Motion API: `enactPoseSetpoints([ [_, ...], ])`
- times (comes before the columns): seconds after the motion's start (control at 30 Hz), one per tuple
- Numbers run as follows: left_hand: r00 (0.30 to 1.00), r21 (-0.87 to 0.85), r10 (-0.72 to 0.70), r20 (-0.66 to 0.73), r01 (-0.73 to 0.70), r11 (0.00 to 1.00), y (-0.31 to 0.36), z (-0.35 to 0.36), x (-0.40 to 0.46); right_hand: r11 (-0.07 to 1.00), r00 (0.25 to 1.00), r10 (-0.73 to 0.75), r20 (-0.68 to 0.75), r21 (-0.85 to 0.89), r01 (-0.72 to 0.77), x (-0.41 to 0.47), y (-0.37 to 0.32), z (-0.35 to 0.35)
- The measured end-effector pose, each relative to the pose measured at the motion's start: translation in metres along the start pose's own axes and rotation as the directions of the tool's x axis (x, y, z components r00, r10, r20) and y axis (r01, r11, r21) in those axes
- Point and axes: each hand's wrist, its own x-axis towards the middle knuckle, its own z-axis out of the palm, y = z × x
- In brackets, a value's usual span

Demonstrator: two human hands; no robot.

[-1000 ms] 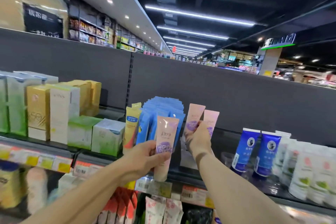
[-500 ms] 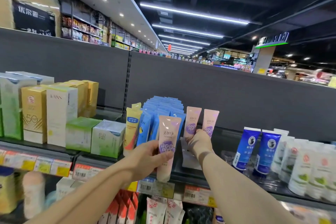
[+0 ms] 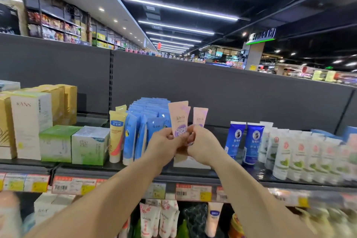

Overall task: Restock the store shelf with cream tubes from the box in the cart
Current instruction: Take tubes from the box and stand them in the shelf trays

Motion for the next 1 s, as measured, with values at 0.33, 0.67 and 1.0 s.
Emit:
enactPoseSetpoints([
  [0.33,0.978,0.473,-0.025,0.205,-0.077,0.878,-0.023,-0.008,-0.009,0.963,0.904,0.206,-0.376,0.243,-0.118,0.048,0.042,0.010],
  [0.67,0.964,0.495,-0.060,0.258,-0.079,0.865,-0.036,-0.017,-0.003,0.980,0.916,0.197,-0.350,0.096,-0.175,0.064,0.054,0.040],
  [1.0,0.960,0.499,-0.051,0.275,-0.097,0.861,-0.035,-0.018,-0.004,0.963,0.896,0.269,-0.353,0.086,-0.256,0.072,0.056,0.043],
])
